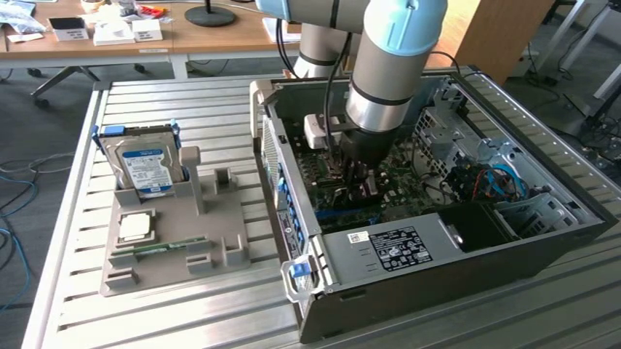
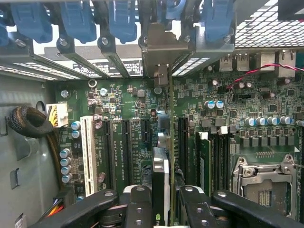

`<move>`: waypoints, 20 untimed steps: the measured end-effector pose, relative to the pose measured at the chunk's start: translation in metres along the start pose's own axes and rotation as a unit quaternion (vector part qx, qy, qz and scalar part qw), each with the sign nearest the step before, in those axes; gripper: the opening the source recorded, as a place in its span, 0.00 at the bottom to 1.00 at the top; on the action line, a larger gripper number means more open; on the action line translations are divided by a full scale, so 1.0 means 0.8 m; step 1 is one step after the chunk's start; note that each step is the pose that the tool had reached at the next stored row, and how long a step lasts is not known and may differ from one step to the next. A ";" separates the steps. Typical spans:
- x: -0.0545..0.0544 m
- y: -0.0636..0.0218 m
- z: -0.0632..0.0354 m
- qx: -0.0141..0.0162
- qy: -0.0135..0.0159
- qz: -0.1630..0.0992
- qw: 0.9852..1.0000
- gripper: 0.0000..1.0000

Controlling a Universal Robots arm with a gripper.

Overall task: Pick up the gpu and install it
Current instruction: 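Insert the gpu into the slot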

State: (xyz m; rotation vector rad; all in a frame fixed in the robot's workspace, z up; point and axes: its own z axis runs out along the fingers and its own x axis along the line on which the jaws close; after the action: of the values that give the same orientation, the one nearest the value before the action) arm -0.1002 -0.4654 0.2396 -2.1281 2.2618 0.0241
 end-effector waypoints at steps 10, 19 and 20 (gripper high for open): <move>0.000 0.000 -0.001 0.000 -0.001 0.000 1.000 0.27; 0.000 0.000 -0.004 0.000 0.000 0.000 1.000 0.27; 0.000 0.000 -0.004 0.000 0.000 0.000 1.000 0.27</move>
State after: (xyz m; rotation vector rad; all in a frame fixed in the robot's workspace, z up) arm -0.1003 -0.4654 0.2431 -2.1276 2.2615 0.0245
